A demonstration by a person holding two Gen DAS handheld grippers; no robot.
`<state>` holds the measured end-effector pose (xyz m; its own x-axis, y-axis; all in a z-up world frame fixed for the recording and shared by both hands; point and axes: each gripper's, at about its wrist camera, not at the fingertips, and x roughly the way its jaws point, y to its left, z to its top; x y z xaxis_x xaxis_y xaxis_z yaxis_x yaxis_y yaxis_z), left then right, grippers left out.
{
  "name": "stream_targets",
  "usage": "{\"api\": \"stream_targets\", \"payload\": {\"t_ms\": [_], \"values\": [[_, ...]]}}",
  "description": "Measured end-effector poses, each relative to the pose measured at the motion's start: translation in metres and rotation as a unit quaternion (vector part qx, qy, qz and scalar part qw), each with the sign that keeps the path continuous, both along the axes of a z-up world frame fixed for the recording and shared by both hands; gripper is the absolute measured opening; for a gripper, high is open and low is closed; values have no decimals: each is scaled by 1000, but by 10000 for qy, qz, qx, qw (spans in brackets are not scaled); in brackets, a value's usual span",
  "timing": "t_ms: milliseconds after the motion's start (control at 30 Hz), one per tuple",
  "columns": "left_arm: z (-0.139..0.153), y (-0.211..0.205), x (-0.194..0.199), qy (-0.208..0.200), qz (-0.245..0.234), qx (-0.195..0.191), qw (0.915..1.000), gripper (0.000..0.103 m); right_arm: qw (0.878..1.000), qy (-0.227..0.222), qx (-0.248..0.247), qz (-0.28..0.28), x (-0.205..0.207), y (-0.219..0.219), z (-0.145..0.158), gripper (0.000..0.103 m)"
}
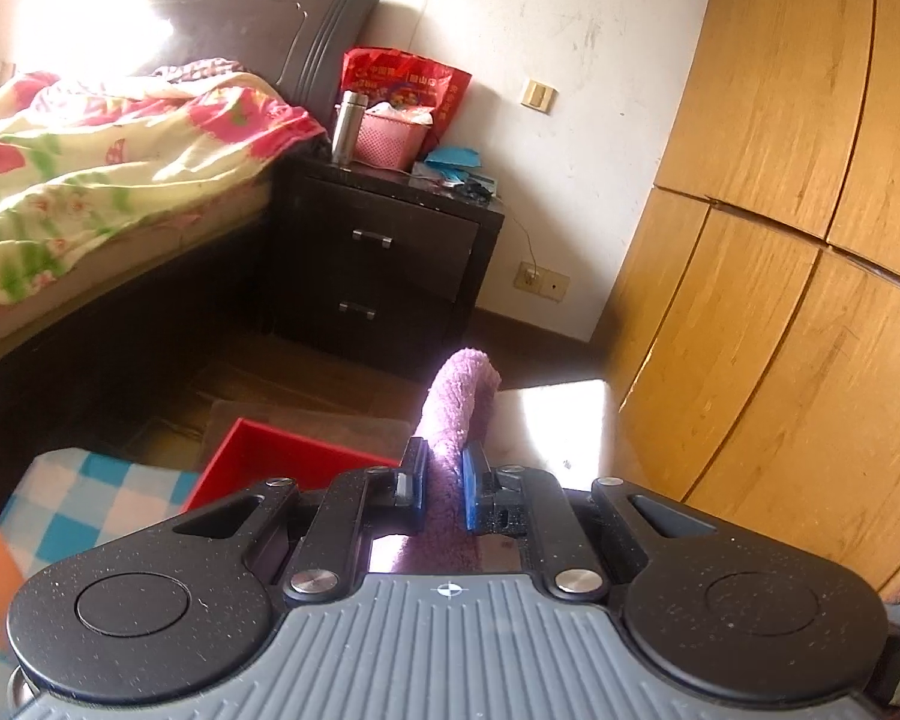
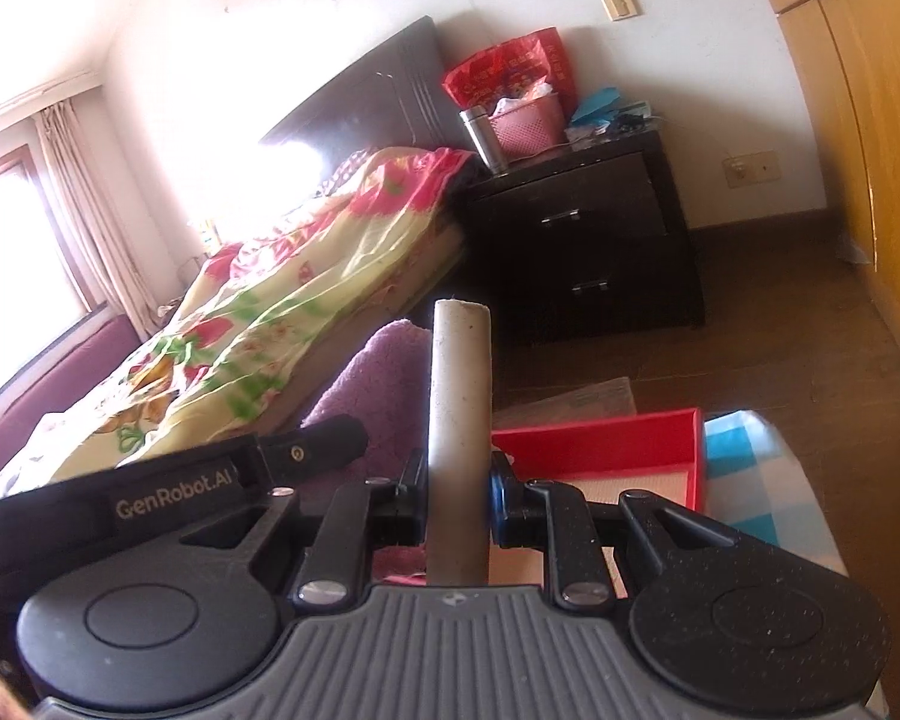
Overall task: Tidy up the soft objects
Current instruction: 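Lift the purple towel and white soap and carry both toward the red box, then lower the towel and soap into the red box and open both grippers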
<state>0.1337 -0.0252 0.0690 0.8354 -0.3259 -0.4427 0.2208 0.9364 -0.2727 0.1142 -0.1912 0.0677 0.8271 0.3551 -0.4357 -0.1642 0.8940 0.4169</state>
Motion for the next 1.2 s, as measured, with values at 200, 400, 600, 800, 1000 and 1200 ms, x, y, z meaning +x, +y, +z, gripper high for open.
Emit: {"api": "stream_targets", "payload": {"t_ms": [200,400,600,800,1000,1200], "values": [[-16,0,33,13,88,8,10000,11,9999,54,-83,-48,33,0,-13,0],[-53,9,69,416,387,126,9983,11,9994,265,-14,-232,69,-5,-38,0],[-75,21,88,749,601,278,9950,11,9969,645,-142,-437,99,-11,-70,0],[-71,26,84,739,625,230,9950,11,9922,967,-493,-608,111,-12,-90,0],[-64,29,84,735,671,211,9948,12,9883,1288,-436,-691,113,-20,-96,2],[-53,28,73,726,674,337,9945,14,9875,1272,-495,-785,103,-23,-84,2]]}}
